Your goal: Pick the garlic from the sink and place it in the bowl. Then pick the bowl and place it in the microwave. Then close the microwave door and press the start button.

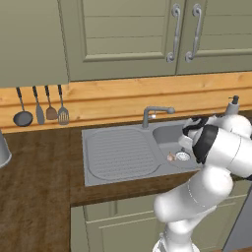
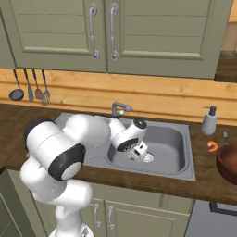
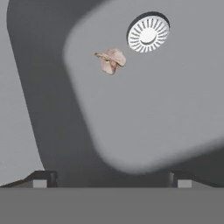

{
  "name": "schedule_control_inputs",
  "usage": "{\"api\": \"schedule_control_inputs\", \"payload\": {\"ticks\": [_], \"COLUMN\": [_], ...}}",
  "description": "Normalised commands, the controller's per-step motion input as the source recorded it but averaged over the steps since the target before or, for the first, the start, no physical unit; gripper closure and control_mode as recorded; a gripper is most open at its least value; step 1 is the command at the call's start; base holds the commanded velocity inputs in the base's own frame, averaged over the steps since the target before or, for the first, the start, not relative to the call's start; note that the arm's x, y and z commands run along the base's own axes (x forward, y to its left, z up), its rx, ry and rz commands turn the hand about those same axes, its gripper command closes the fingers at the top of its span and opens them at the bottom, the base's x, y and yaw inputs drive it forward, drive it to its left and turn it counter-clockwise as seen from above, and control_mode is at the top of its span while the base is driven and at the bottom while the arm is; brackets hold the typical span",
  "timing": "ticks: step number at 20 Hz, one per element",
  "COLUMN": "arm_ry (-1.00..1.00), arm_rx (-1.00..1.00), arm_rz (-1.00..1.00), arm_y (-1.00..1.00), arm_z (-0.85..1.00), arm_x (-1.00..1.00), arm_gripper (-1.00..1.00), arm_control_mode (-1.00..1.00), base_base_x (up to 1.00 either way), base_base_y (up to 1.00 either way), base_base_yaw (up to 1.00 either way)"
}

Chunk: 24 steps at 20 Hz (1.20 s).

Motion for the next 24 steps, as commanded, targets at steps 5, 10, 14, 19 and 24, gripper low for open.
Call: {"api": "schedule_control_inputs", "payload": {"ticks": [5,10,14,19,24], "arm_ry": [0.00,0.00,0.00,0.02,0.12], "arm_rx": [0.02,0.09,0.13,0.15,0.11], "arm_rz": [-0.03,-0.11,-0.17,-0.19,-0.15], "arm_y": [0.21,0.00,0.00,-0.08,-0.02], "arm_z": [-0.27,-0.20,-0.21,-0.17,-0.21], "arm_x": [0.26,0.29,0.37,0.40,0.41], "arm_gripper": [-1.00,-1.00,-1.00,-1.00,-1.00], "arm_control_mode": [-1.00,-1.00,-1.00,-1.00,-1.00], "base_base_x": [0.00,0.00,0.00,0.00,0.00], "base_base_y": [0.00,0.00,0.00,0.00,0.00], "base_base_yaw": [0.00,0.00,0.00,0.00,0.00]}}
